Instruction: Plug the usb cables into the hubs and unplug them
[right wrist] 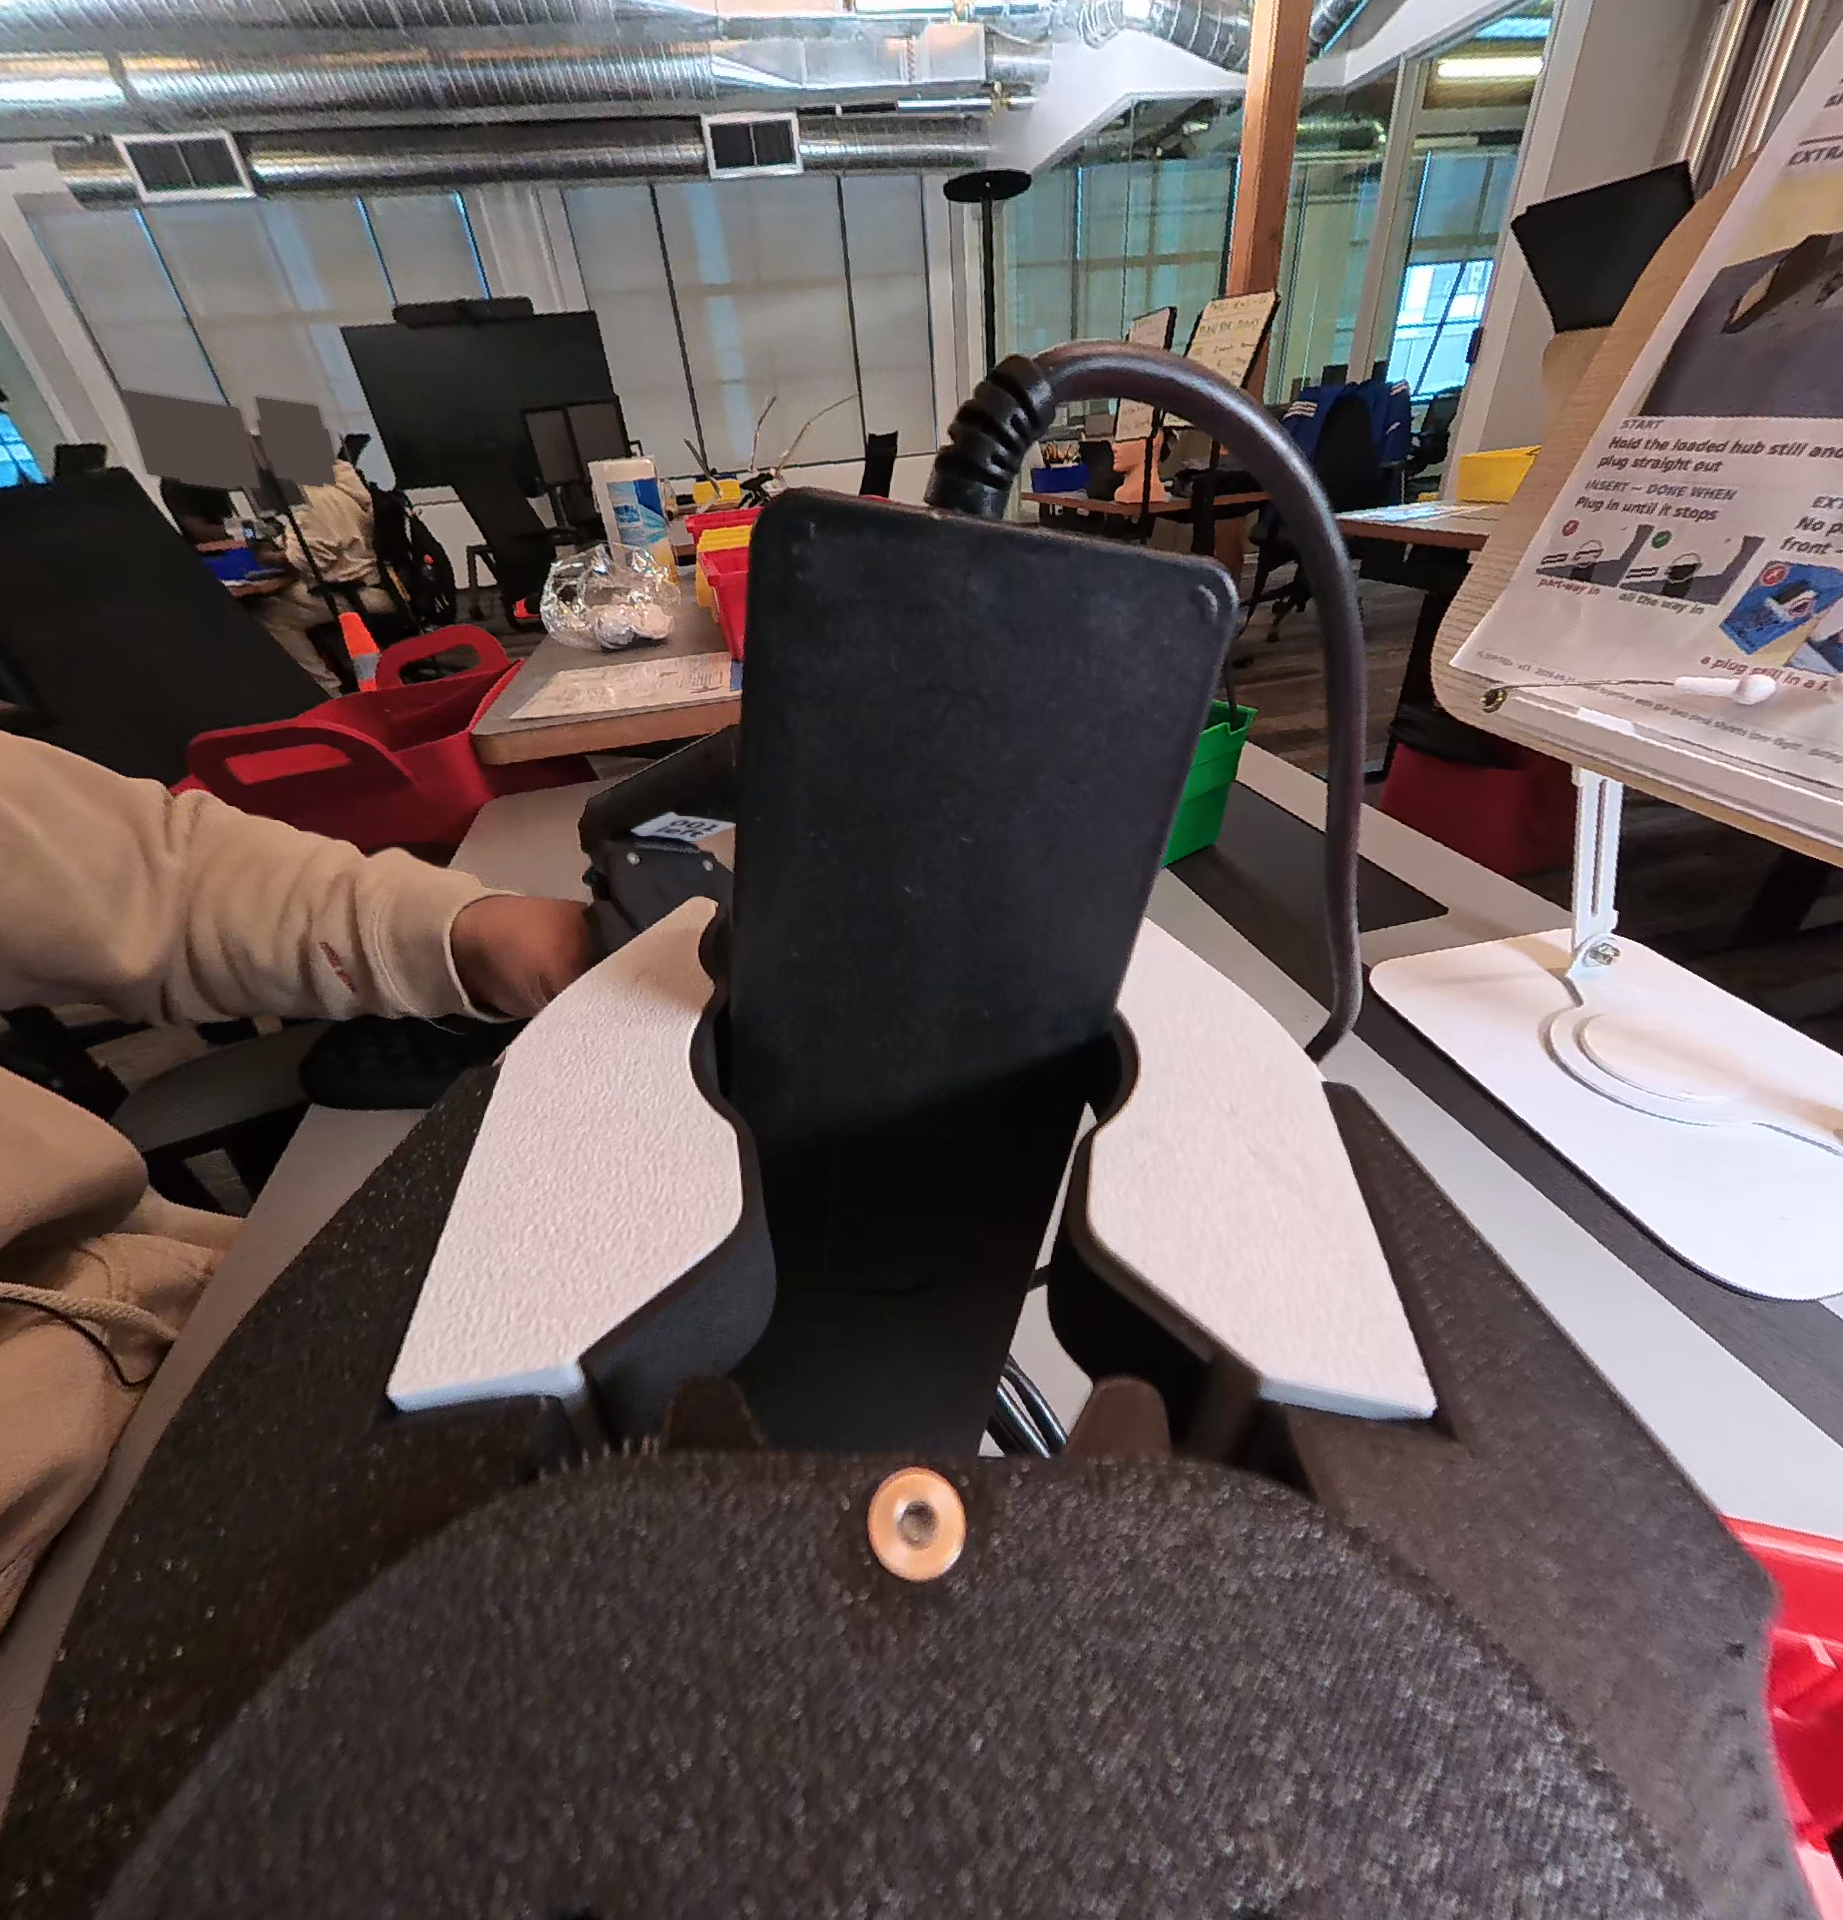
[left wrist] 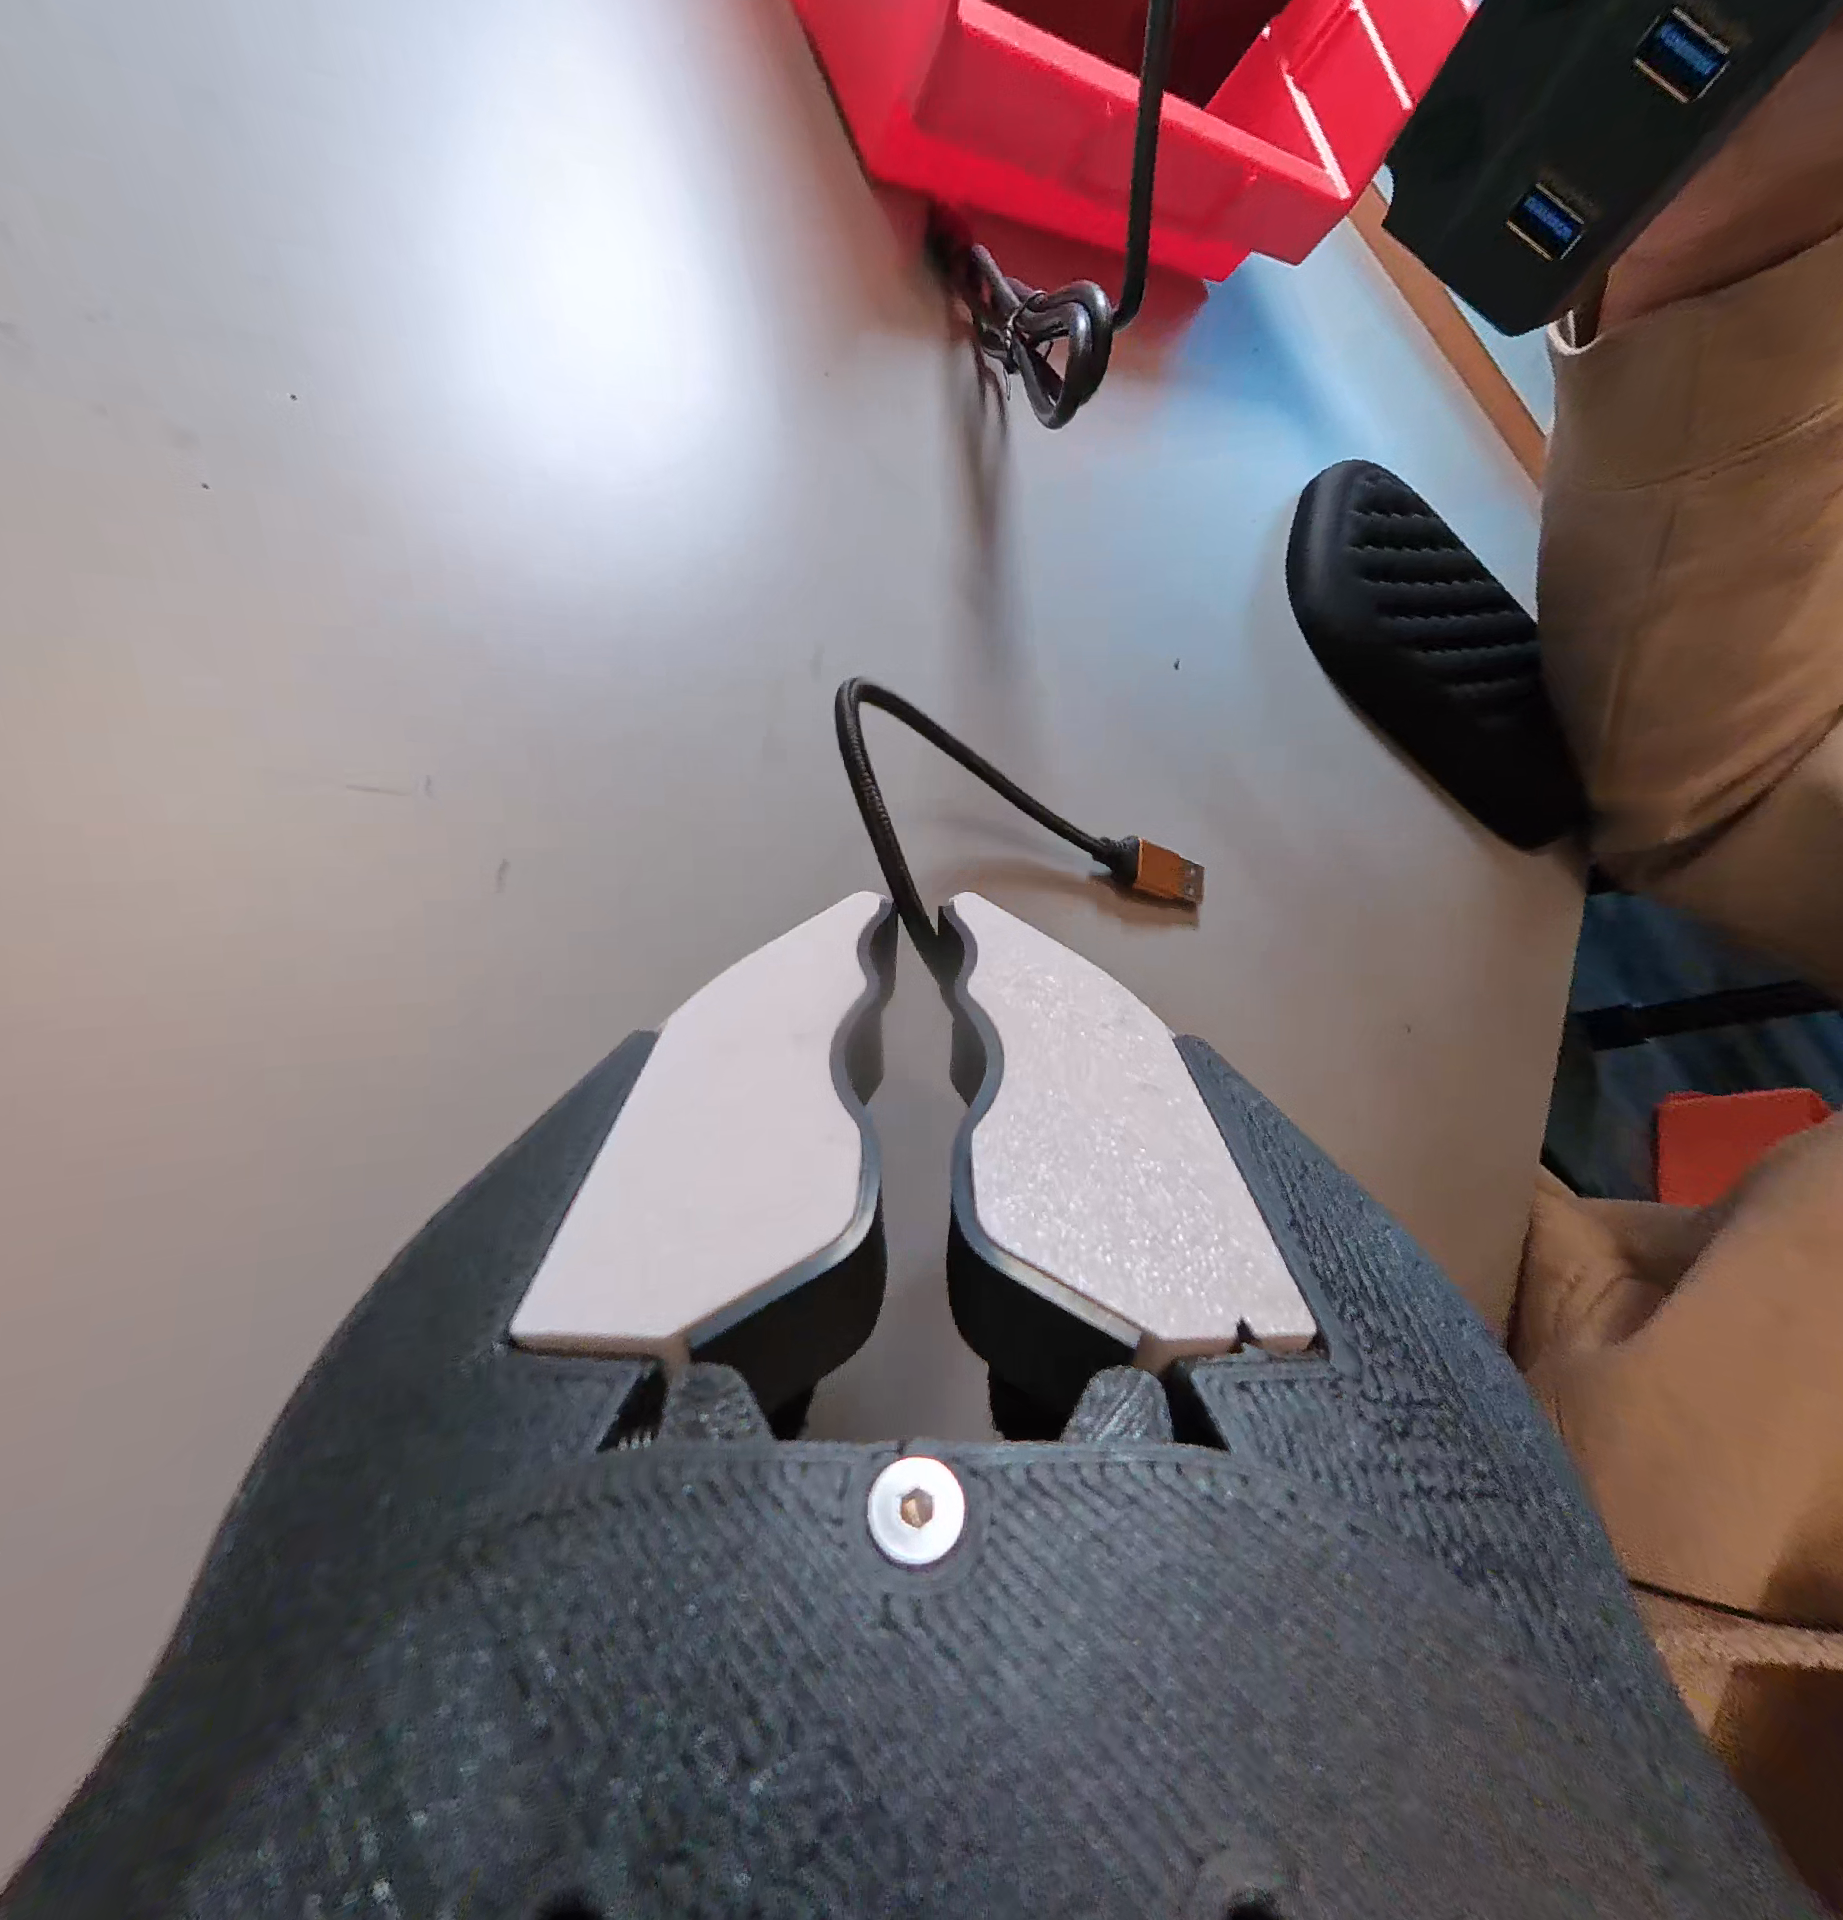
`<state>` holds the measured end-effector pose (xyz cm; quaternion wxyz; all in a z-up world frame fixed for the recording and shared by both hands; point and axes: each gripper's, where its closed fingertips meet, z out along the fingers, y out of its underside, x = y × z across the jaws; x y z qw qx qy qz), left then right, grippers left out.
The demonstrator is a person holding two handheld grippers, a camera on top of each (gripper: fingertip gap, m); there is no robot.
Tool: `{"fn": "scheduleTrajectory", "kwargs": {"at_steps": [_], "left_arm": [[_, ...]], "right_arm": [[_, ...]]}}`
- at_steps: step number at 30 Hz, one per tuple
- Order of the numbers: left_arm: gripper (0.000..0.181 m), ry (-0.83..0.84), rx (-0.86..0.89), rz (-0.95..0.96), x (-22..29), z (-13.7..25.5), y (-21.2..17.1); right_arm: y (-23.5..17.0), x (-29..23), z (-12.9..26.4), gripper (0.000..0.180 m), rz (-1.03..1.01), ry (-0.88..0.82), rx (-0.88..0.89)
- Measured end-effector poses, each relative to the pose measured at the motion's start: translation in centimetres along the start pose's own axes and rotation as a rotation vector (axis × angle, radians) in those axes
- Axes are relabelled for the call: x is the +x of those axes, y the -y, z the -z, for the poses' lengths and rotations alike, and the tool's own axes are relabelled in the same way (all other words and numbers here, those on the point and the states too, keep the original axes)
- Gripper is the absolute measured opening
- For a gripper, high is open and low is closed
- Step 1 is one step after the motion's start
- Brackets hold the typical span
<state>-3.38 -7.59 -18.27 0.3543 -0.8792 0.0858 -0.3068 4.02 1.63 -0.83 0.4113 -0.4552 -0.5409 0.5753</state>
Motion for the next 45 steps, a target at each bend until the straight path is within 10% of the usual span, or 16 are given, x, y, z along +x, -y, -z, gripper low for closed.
{"fn": "scheduleTrajectory", "kwargs": {"at_steps": [6,12,25,33,45], "left_arm": [[0.025,0.119,0.041,-0.257,-0.7,1.0,1.7],[0.031,-0.065,-0.169,-0.695,2.1,1.6,-0.6],[0.035,-0.371,-0.644,-1.006,4.6,-0.5,-8.2],[0.014,-0.130,-0.639,-0.781,2.9,-2.2,-6.2],[0.028,0.125,-0.369,-0.643,-2.1,-4.0,1.2]], "right_arm": [[-0.1,0.3,0.2,0.065,0.001,-0.006,0.001],[-0.6,0.5,0.1,0.065,-0.009,0.002,0.001],[-2.9,-0.3,0.4,0.065,-0.051,0.012,0.010],[-3.6,-0.2,2.3,0.065,-0.080,-0.021,0.028],[-4.4,-1.2,2.6,0.066,-0.084,0.031,0.037]]}}
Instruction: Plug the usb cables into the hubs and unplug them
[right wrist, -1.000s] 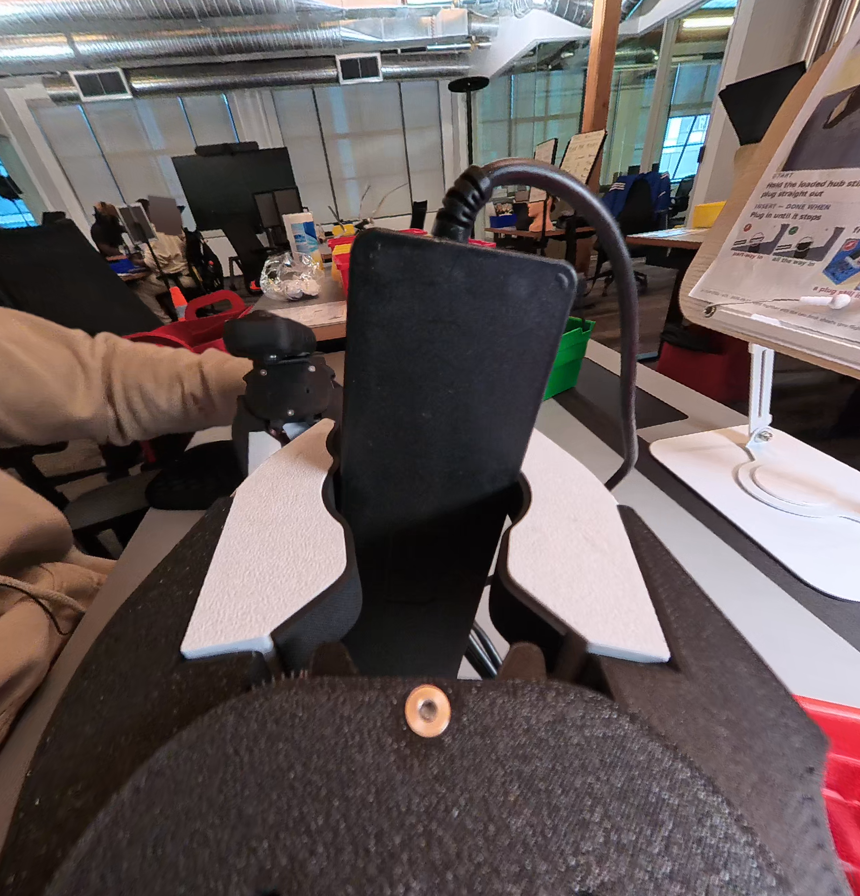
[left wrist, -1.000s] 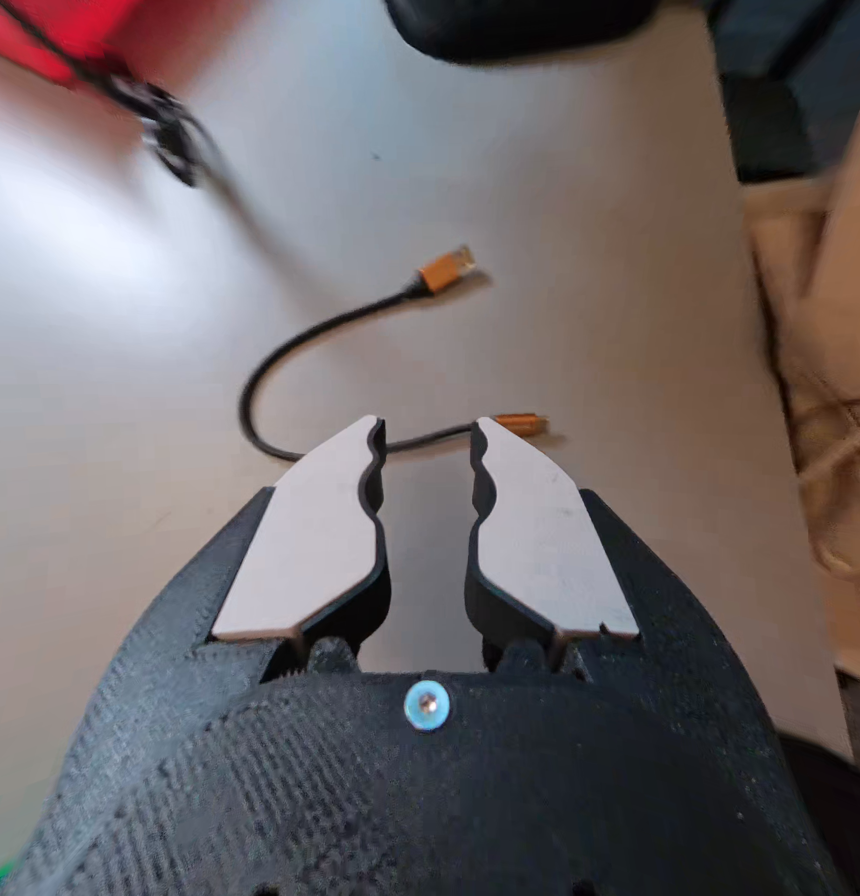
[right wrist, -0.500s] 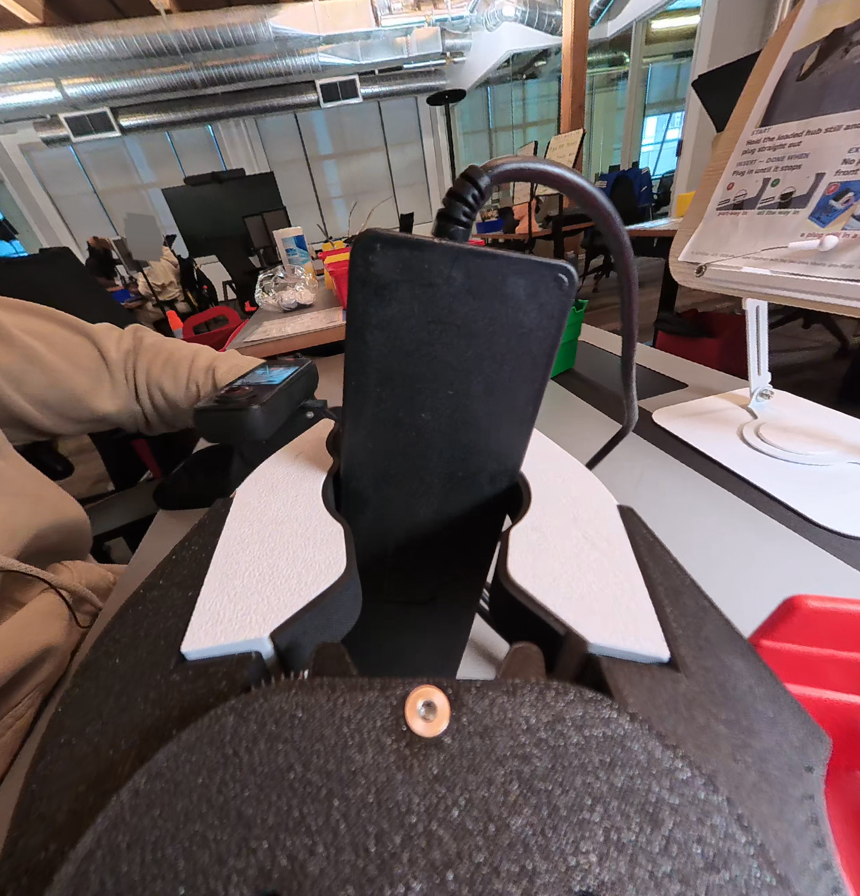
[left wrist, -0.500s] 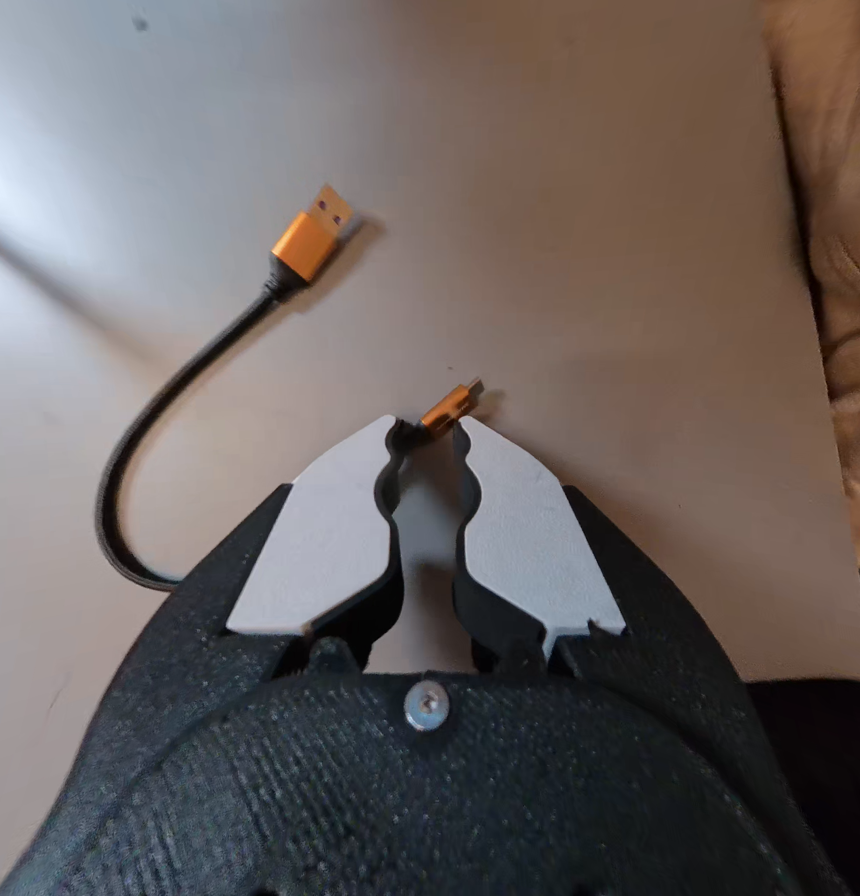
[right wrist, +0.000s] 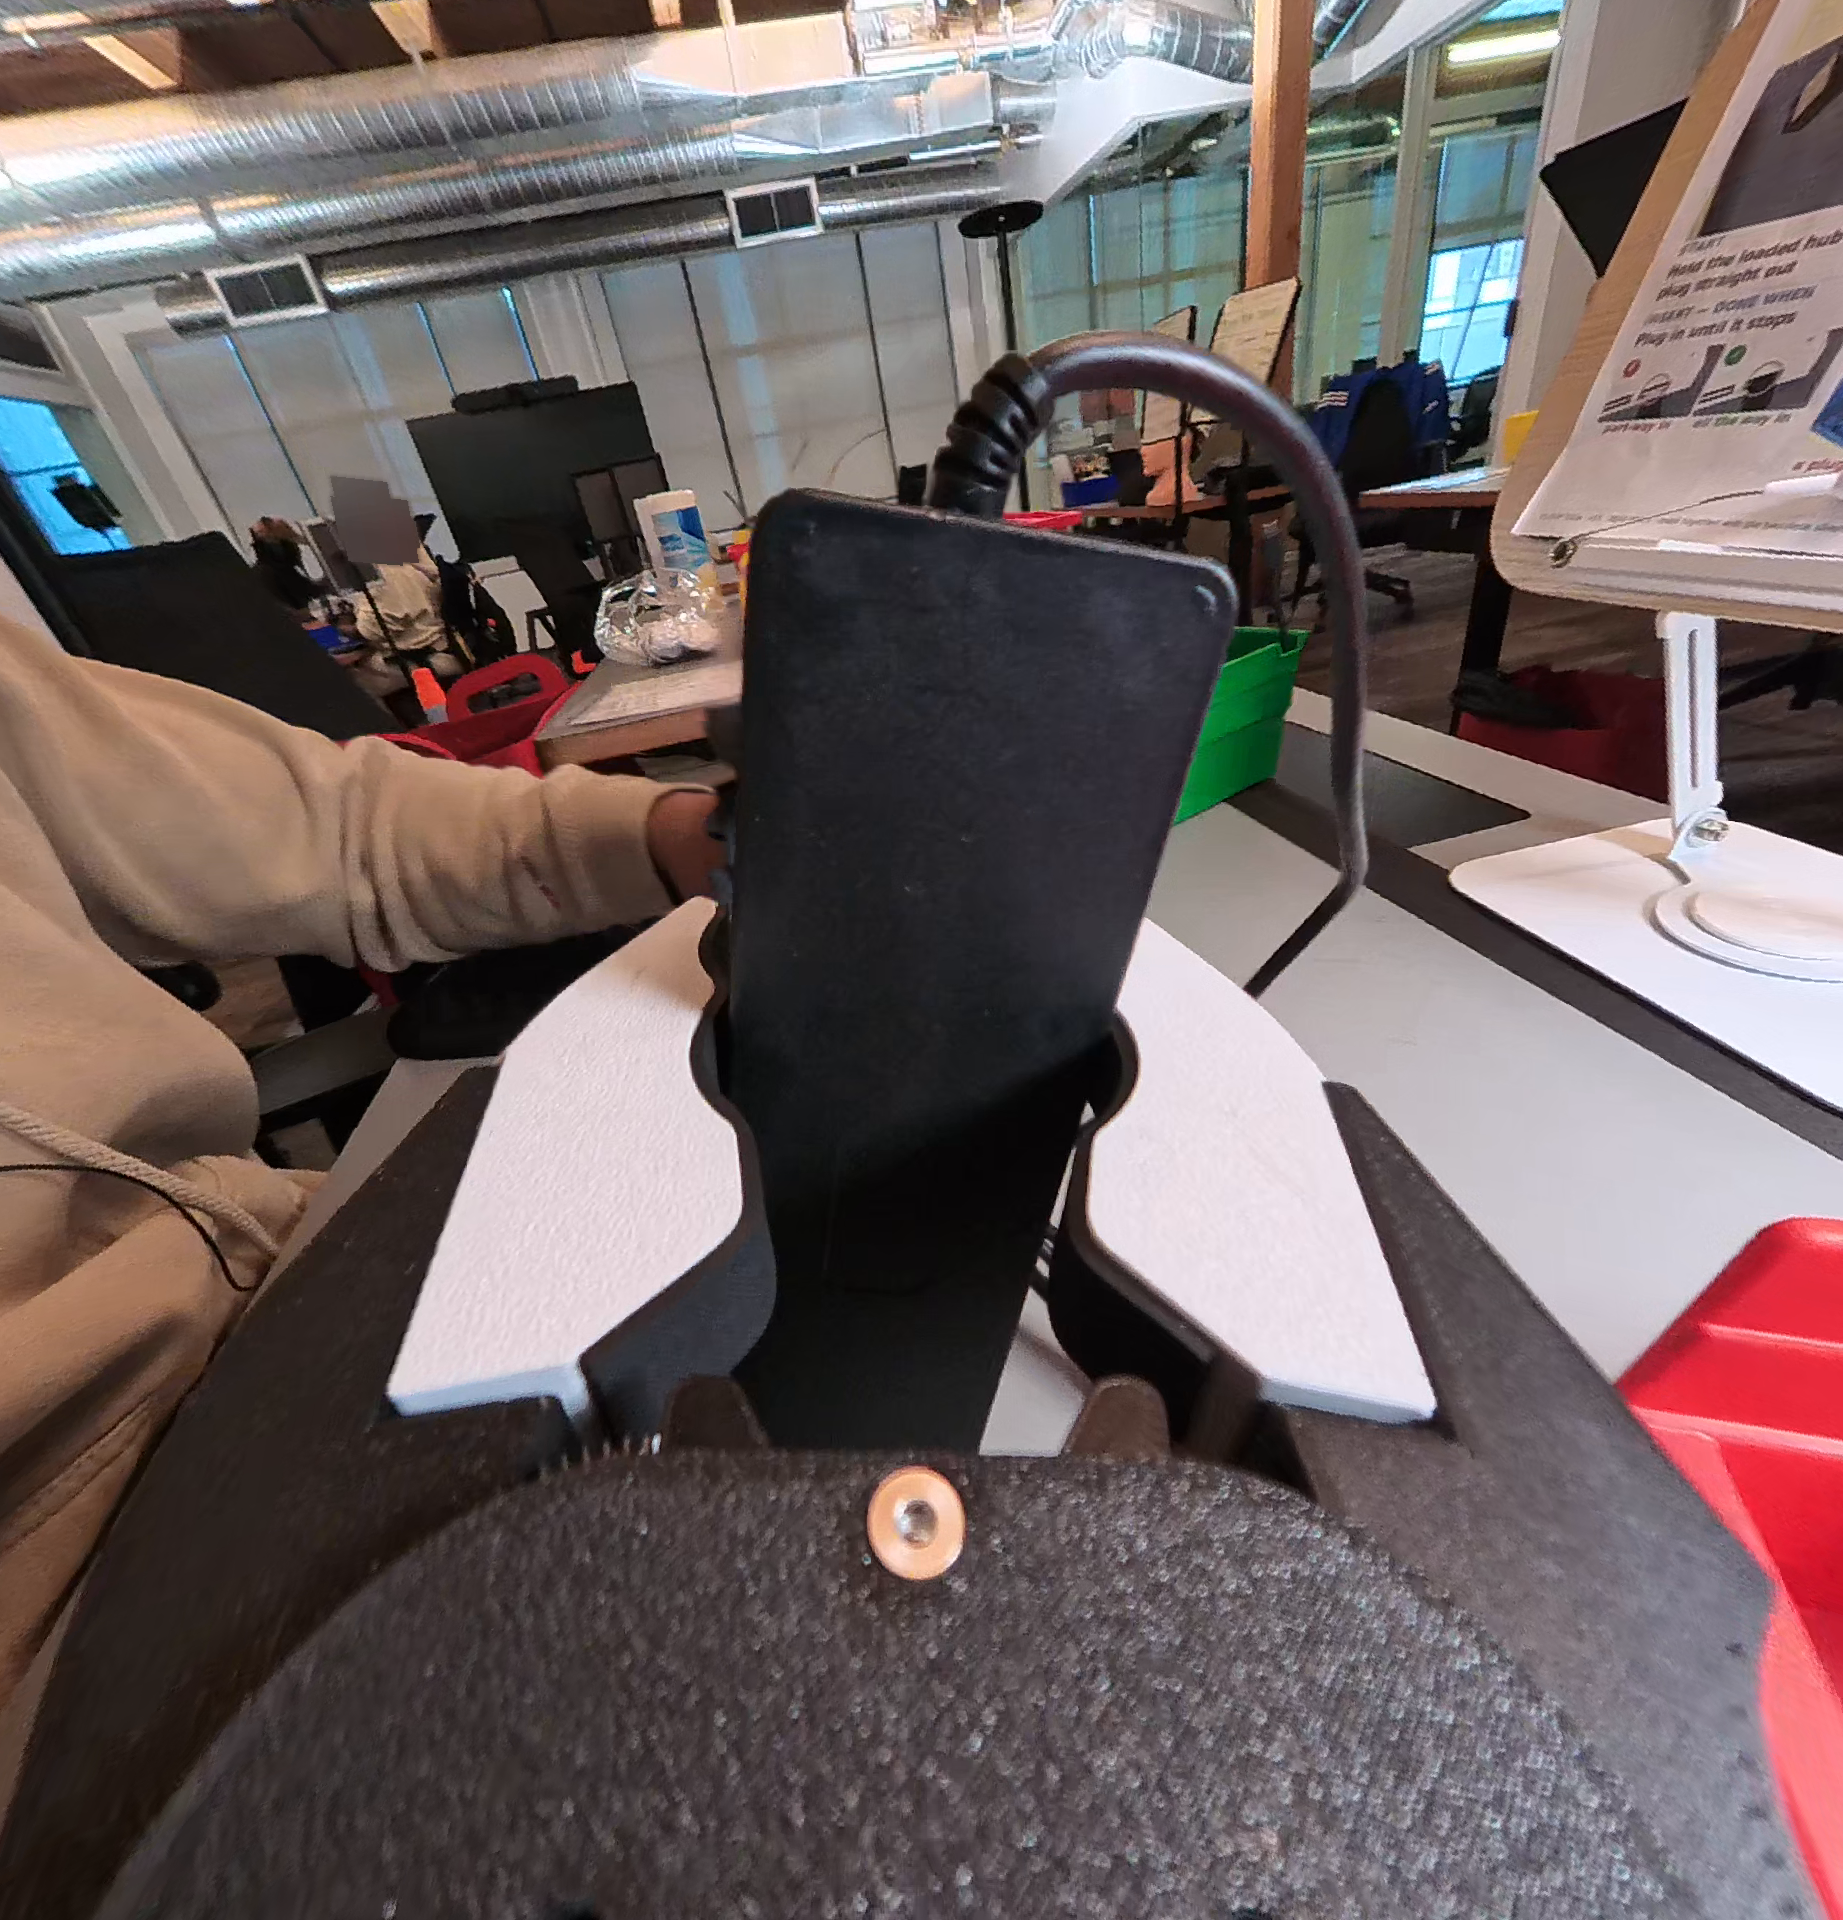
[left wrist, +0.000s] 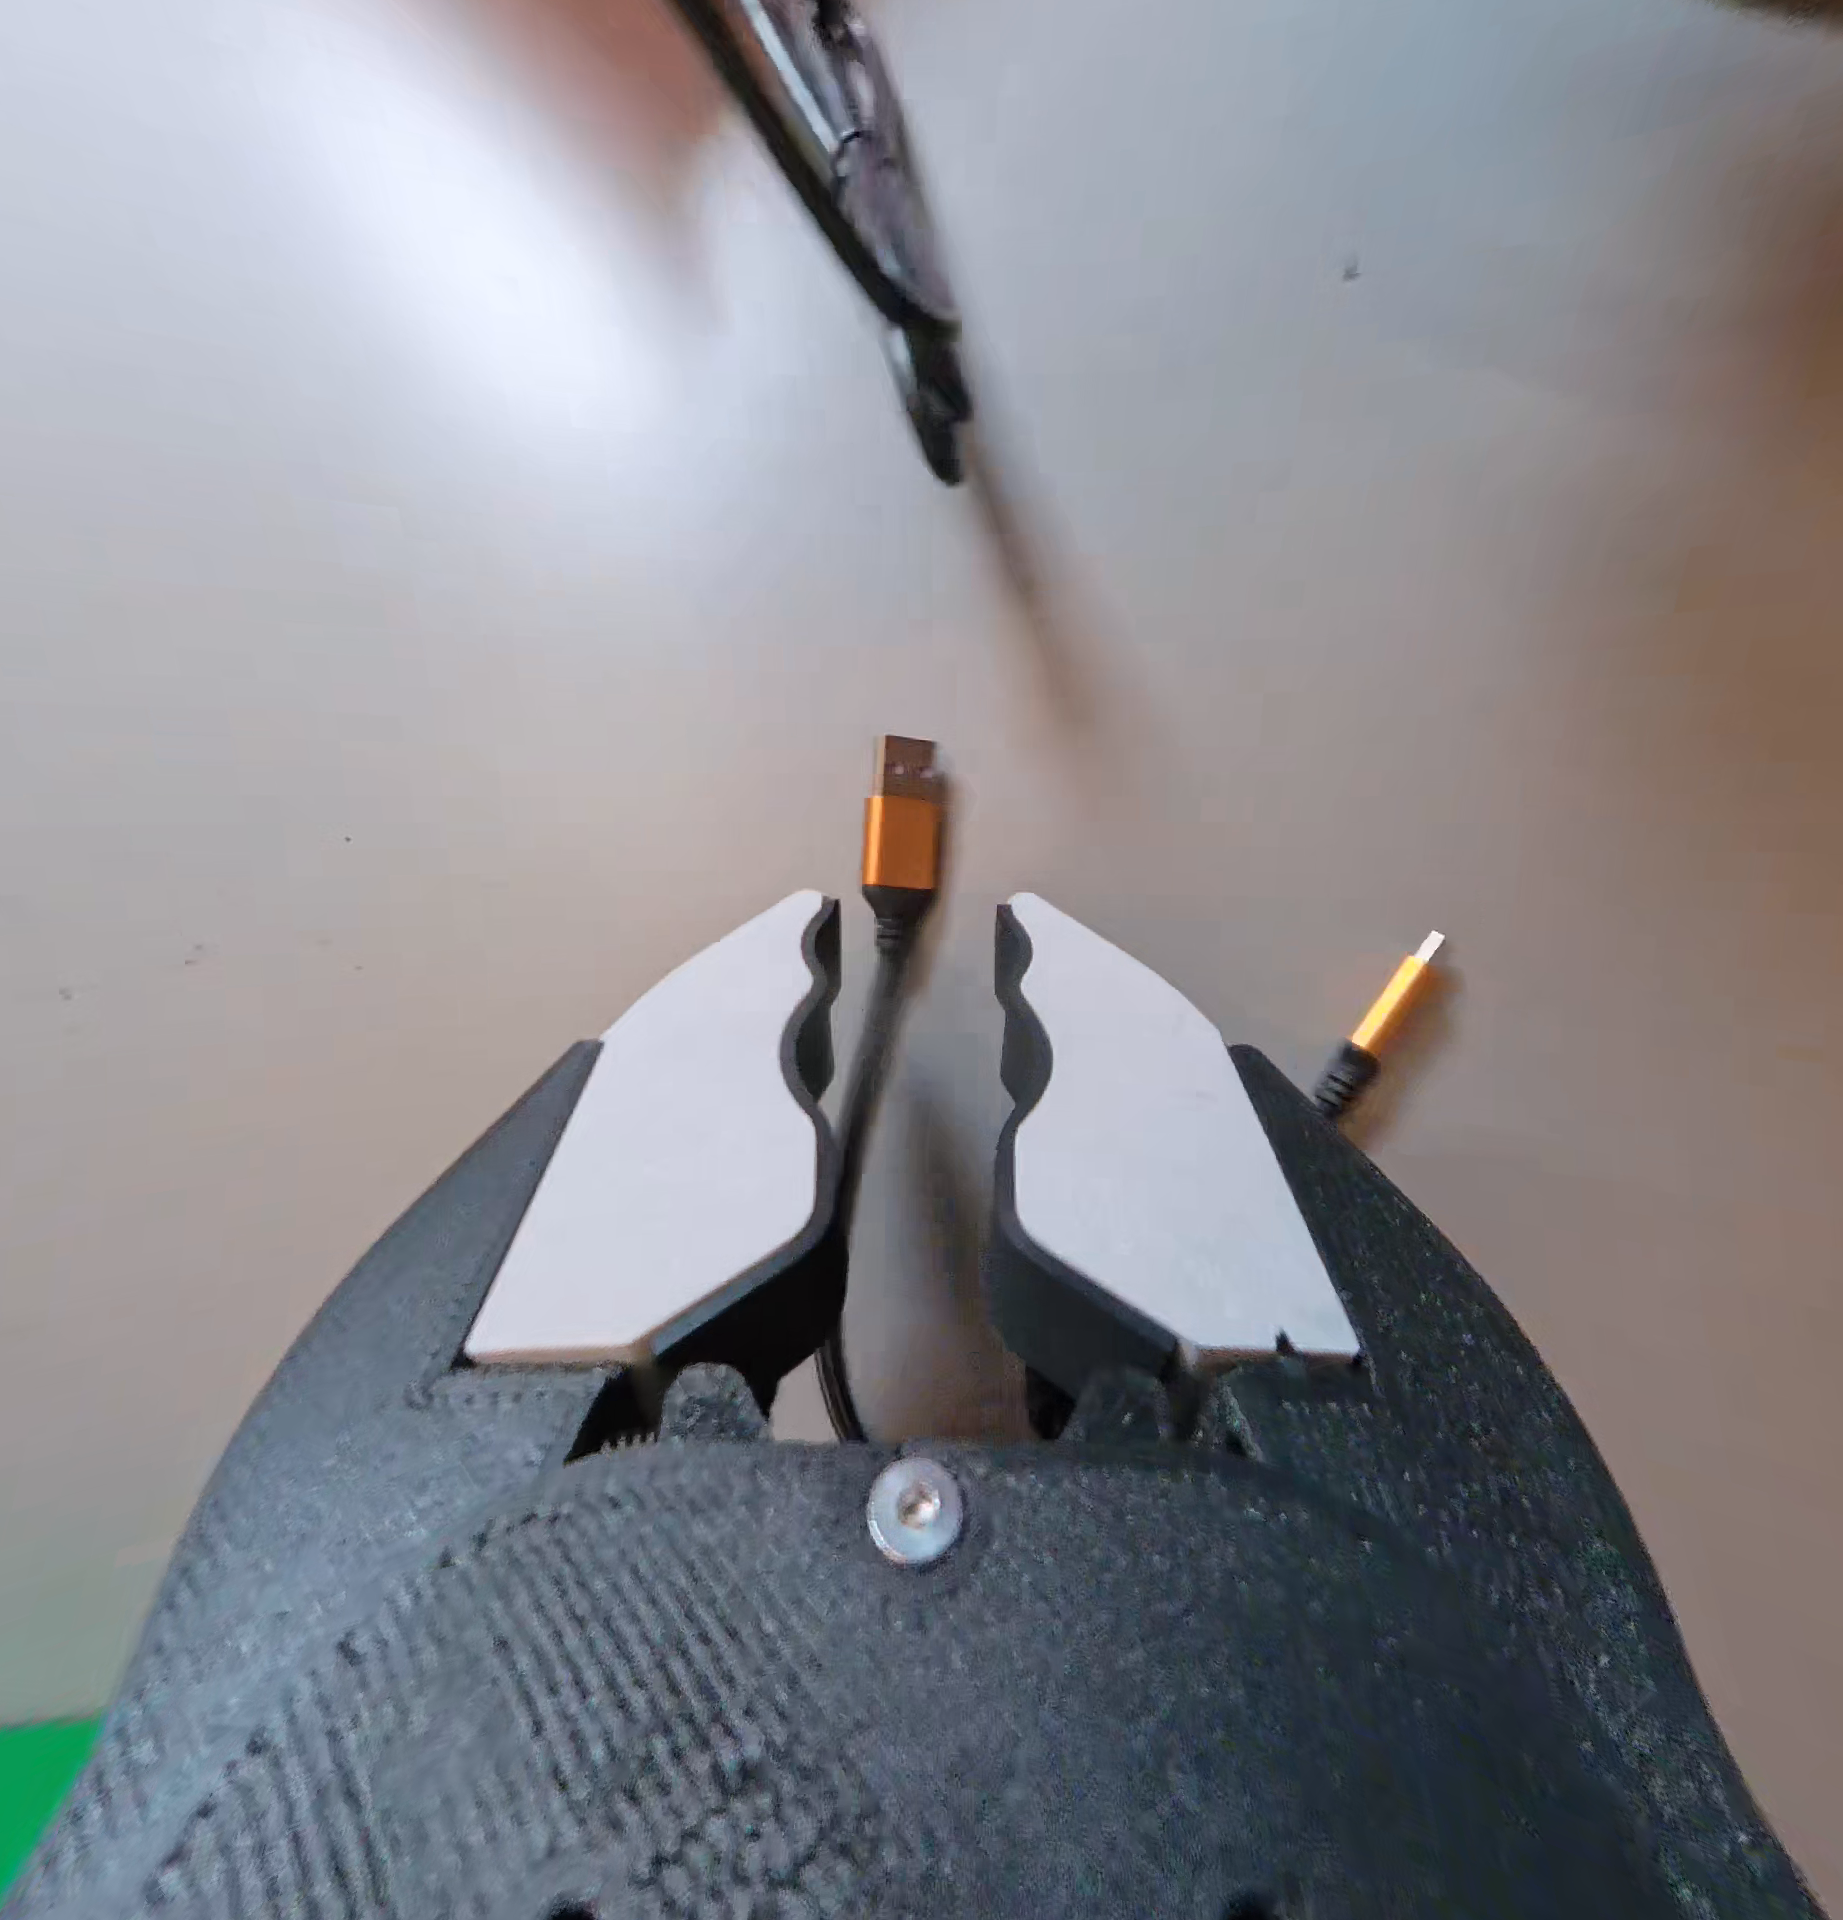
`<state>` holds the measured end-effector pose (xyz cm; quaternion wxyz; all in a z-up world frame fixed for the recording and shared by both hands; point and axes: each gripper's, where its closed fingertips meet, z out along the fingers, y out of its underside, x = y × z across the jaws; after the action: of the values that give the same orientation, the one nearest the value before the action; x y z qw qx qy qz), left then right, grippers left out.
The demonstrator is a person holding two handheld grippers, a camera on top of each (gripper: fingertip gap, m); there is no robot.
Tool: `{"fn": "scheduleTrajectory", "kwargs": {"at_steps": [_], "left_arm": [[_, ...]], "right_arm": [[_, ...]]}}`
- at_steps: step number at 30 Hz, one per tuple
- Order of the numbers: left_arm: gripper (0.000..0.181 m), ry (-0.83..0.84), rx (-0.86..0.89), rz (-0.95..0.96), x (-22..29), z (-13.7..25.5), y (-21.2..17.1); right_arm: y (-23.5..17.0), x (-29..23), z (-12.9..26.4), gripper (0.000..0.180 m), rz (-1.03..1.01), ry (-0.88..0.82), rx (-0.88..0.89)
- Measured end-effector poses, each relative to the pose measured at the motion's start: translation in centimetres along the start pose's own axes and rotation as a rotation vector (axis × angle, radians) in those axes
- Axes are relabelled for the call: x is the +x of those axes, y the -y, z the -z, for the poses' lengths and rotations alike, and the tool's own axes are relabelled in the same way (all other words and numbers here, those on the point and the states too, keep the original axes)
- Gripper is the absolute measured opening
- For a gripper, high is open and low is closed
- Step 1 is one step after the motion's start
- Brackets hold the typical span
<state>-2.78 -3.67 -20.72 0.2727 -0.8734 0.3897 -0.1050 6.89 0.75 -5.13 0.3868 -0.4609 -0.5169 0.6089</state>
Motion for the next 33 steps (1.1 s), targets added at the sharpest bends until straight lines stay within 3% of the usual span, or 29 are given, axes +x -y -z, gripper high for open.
{"fn": "scheduleTrajectory", "kwargs": {"at_steps": [4,7,9,15,18,25,29,33], "left_arm": [[0.031,-0.037,-0.010,-0.009,-0.1,-1.9,-0.2],[0.015,-0.075,0.027,-0.003,0.2,-2.1,0.2],[0.015,-0.109,0.063,0.015,0.7,-2.1,0.4],[0.015,-0.478,0.282,0.211,5.1,0.2,3.5],[0.014,-0.523,0.303,0.232,5.7,0.4,3.7],[0.033,-0.432,0.504,0.192,5.6,2.9,6.7],[0.073,-0.381,0.617,0.187,7.7,3.0,10.1],[0.082,-0.294,0.625,0.100,8.8,1.7,11.9]], "right_arm": [[-0.3,-0.8,0.2,0.065,-0.021,0.067,0.028],[-0.3,-1.2,0.4,0.066,-0.043,0.125,0.062],[-0.1,-1.5,0.6,0.065,-0.066,0.167,0.095],[0.4,-3.7,0.8,0.065,-0.185,0.368,0.195],[0.7,-4.1,0.9,0.065,-0.236,0.421,0.236],[1.1,-3.8,1.0,0.065,-0.238,0.403,0.271],[1.8,-3.4,0.1,0.065,-0.117,0.268,0.317],[2.5,-4.1,-1.1,0.065,0.005,0.166,0.333]]}}
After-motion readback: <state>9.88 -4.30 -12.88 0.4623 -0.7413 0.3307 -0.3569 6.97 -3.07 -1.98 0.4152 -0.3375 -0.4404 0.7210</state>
